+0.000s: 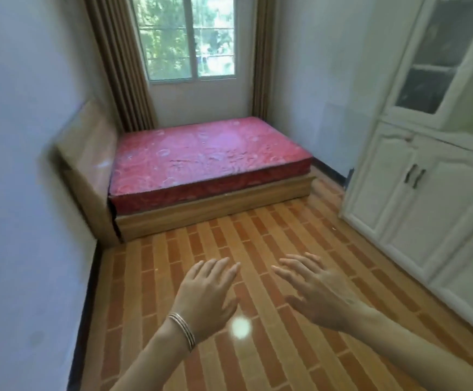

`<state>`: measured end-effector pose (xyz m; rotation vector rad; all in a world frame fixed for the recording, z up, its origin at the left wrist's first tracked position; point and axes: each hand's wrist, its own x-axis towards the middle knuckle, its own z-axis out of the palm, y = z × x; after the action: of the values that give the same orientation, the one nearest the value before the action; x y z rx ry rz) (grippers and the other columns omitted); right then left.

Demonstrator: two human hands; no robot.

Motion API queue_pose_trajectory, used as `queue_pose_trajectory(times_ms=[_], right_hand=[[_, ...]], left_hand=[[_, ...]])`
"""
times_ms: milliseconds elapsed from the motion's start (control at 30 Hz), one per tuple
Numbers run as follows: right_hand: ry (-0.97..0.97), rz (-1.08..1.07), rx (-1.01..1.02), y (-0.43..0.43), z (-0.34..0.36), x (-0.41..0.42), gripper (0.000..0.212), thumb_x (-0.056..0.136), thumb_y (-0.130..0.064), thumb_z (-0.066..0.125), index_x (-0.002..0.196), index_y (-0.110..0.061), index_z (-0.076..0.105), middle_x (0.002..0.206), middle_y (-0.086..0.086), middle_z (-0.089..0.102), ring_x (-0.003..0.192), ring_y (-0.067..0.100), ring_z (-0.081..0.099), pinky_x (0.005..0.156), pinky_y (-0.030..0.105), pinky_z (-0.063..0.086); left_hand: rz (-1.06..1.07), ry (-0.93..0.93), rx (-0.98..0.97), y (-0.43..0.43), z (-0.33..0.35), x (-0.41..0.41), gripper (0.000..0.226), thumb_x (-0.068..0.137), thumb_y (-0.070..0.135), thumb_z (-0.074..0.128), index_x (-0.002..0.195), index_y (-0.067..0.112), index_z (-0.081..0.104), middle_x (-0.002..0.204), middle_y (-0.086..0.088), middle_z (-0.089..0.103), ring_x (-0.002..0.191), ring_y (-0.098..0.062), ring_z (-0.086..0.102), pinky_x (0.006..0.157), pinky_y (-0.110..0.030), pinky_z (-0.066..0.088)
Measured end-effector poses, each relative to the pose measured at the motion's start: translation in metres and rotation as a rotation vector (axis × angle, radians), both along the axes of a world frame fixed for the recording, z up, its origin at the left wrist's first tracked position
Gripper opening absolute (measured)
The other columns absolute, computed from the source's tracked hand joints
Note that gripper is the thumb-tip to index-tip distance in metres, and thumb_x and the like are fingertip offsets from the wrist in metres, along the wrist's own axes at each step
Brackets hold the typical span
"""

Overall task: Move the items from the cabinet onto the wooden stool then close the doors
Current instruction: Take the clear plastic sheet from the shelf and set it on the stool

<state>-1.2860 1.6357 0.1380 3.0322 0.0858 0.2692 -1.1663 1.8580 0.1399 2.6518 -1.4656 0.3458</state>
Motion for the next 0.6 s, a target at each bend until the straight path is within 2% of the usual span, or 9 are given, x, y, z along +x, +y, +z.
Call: queue_pose_trajectory(times_ms=[133, 333, 467, 600], right_hand=[[-0.009, -0.229, -0.004, -0.105, 0.011, -0.081, 0.051, 0.092, -0.057, 0.026, 0.133, -0.031, 0.041, 0.131, -0.009, 0.053, 0.121, 0.012, 0.049, 0.1, 0.036, 0.04], [-0.07, -0.486, -0.062, -0.228, 0.055, -0.168, 0.049, 0.086, -0.054, 0.036, 0.128, -0.03, 0.045, 0.122, -0.006, 0.058, 0.108, 0.013, 0.056, 0.088, 0.034, 0.048], [-0.139, -0.615, -0.082, -0.28, 0.086, -0.209, 0.045, 0.085, -0.051, 0.039, 0.122, -0.028, 0.05, 0.118, -0.004, 0.06, 0.105, 0.015, 0.057, 0.088, 0.032, 0.045], [-0.181, -0.716, -0.102, -0.323, 0.11, -0.238, 0.047, 0.087, -0.048, 0.036, 0.122, -0.023, 0.055, 0.122, 0.001, 0.06, 0.109, 0.019, 0.057, 0.09, 0.038, 0.046]], left_hand=[[-0.266, -0.009, -0.03, -0.132, 0.007, -0.028, 0.053, 0.08, 0.053, 0.041, 0.122, 0.026, 0.059, 0.115, 0.002, 0.065, 0.103, -0.017, 0.063, 0.088, -0.038, 0.051], [-0.542, -0.073, -0.155, -0.305, 0.042, -0.075, 0.054, 0.083, 0.054, 0.037, 0.121, 0.024, 0.06, 0.115, 0.001, 0.066, 0.103, -0.018, 0.063, 0.086, -0.04, 0.053], [-0.661, -0.084, -0.212, -0.395, 0.07, -0.104, 0.055, 0.083, 0.054, 0.037, 0.123, 0.023, 0.059, 0.116, 0.002, 0.065, 0.104, -0.019, 0.063, 0.087, -0.039, 0.051], [-0.736, -0.094, -0.229, -0.47, 0.089, -0.124, 0.056, 0.085, 0.055, 0.034, 0.127, 0.024, 0.055, 0.121, 0.002, 0.062, 0.11, -0.019, 0.06, 0.09, -0.037, 0.048]])
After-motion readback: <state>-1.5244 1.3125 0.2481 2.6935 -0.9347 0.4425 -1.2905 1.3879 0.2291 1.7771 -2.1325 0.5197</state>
